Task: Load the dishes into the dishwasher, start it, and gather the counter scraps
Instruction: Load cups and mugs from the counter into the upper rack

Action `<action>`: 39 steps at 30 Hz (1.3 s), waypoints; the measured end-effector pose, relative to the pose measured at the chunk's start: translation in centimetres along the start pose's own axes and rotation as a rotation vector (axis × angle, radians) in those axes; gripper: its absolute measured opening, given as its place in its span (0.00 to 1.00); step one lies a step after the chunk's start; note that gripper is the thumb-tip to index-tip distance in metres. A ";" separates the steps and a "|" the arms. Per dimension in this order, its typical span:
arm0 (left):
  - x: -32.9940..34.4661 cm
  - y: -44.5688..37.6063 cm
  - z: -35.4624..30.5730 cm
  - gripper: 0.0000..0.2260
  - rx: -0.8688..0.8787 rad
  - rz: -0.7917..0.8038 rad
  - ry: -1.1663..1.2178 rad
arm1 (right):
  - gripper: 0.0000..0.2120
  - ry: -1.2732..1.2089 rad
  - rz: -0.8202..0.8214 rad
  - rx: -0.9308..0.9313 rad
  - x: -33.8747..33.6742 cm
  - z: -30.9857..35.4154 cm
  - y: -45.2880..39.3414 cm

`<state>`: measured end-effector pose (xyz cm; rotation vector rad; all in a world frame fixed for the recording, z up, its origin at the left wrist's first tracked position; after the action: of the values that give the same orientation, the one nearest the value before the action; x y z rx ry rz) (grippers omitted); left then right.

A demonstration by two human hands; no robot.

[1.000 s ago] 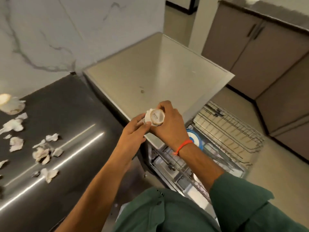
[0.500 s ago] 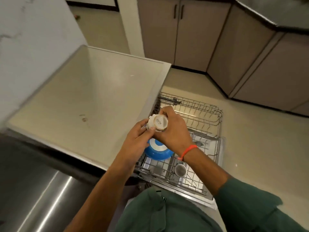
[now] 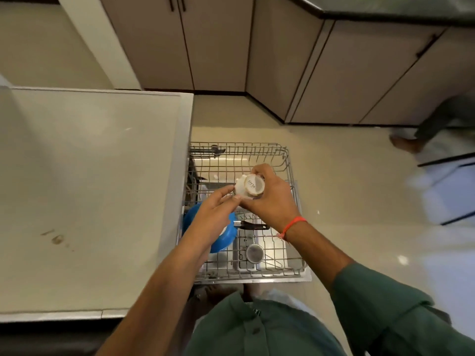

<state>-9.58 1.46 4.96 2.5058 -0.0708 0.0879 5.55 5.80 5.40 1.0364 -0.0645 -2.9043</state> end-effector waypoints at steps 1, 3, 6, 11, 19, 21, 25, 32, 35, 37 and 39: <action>0.2 -0.3 0.1 0.15 -0.013 0.006 -0.003 | 0.28 0.018 -0.007 0.020 -0.1 -0.8 -0.1; 0.5 -0.5 0.2 0.16 -0.029 0.015 -0.007 | 0.29 0.045 -0.009 0.053 -0.3 -2.2 -0.5; 1.0 -1.1 0.1 0.18 -0.048 0.035 -0.025 | 0.31 0.063 -0.021 0.112 -0.6 -4.7 -1.7; 1.3 -2.9 -0.1 0.19 -0.088 -0.006 -0.035 | 0.31 0.087 -0.015 0.197 -0.5 -9.3 -5.1; 4.2 -9.5 -1.5 0.18 -0.135 -0.031 -0.062 | 0.33 0.077 0.017 0.353 0.5 -16.9 -12.1; 5.2 -11.1 -1.6 0.19 -0.139 -0.034 -0.063 | 0.34 0.049 0.020 0.411 1.0 -18.8 -14.3; 6.1 -12.1 -0.6 0.18 -0.201 -0.082 -0.048 | 0.35 0.015 0.029 0.461 3.2 -21.7 -18.1; 6.0 -11.7 2.8 0.16 -0.338 -0.191 -0.004 | 0.33 0.041 0.057 0.533 8.4 -26.1 -22.1; 5.7 -12.0 3.8 0.15 -0.372 -0.224 0.004 | 0.33 0.045 0.062 0.534 9.5 -27.4 -23.2; 5.5 -12.2 4.1 0.15 -0.384 -0.232 0.003 | 0.33 0.043 0.065 0.545 9.9 -28.1 -23.9; 5.6 -12.4 4.3 0.14 -0.390 -0.241 0.007 | 0.33 0.045 0.065 0.560 10.1 -28.8 -24.4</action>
<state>-2.95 8.73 -5.41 2.1061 0.1987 -0.0159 15.02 28.85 -24.65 1.1259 -0.9333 -2.8583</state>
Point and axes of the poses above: each hand's wrist, its own y-axis away from the middle knuckle, its own x-axis out of the palm, z = x × y, the point moved 5 cm from there along -y, towards the middle knuckle, and after that the axes turned 7 degrees about y, right-handed, at the moved point
